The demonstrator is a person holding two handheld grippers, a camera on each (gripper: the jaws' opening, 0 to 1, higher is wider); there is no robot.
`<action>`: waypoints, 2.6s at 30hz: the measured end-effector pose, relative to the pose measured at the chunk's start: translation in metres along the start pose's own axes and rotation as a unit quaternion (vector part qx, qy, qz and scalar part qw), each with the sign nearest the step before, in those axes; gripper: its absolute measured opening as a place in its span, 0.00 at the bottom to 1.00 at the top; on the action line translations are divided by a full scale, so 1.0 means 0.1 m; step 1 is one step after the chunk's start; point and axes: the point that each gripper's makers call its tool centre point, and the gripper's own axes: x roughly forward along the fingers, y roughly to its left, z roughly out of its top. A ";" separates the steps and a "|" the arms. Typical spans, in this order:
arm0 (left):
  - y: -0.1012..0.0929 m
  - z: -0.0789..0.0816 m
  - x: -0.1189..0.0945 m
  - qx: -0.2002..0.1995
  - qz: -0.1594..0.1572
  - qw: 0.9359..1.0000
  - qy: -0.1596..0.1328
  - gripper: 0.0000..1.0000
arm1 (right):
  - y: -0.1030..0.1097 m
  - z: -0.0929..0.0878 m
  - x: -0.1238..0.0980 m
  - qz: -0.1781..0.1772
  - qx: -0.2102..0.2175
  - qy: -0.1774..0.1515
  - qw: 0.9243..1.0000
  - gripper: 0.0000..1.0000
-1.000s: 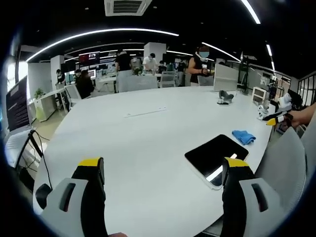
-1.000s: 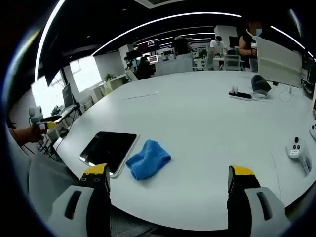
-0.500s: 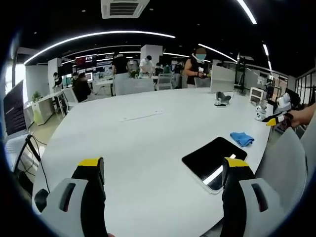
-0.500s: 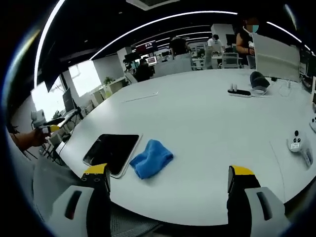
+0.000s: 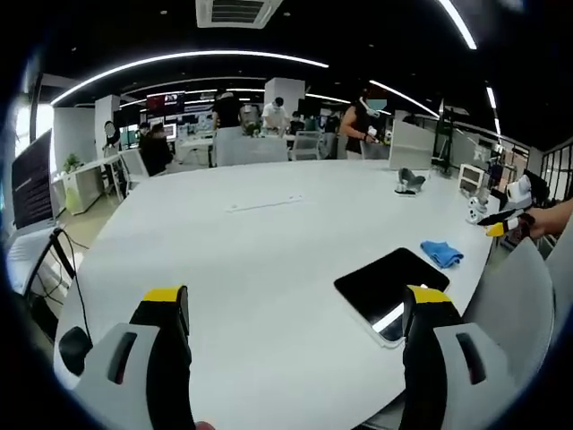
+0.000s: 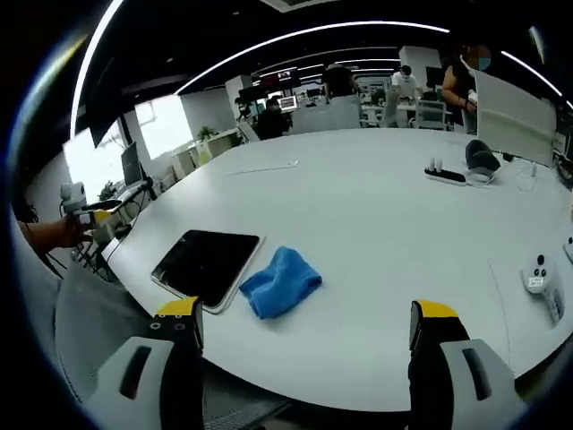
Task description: Wipe the mirror surface with the cleaning cloth until all visible marks leave the cleaned area.
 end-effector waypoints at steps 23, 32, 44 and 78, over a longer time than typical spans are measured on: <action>0.10 0.03 0.13 -0.018 0.004 1.000 -0.004 0.99 | 0.05 0.19 0.13 0.007 0.011 0.006 1.000 0.93; 0.11 0.00 0.12 -0.015 0.007 1.000 0.008 0.99 | 0.10 0.41 0.20 0.015 0.014 0.002 1.000 0.92; 0.10 -0.03 0.09 -0.037 0.028 0.999 -0.002 0.99 | 0.32 0.76 0.44 0.021 0.008 0.016 1.000 0.80; 0.06 -0.19 0.00 -0.058 0.032 0.998 0.003 0.99 | 0.31 -0.12 1.30 -0.067 -0.010 0.142 0.988 0.19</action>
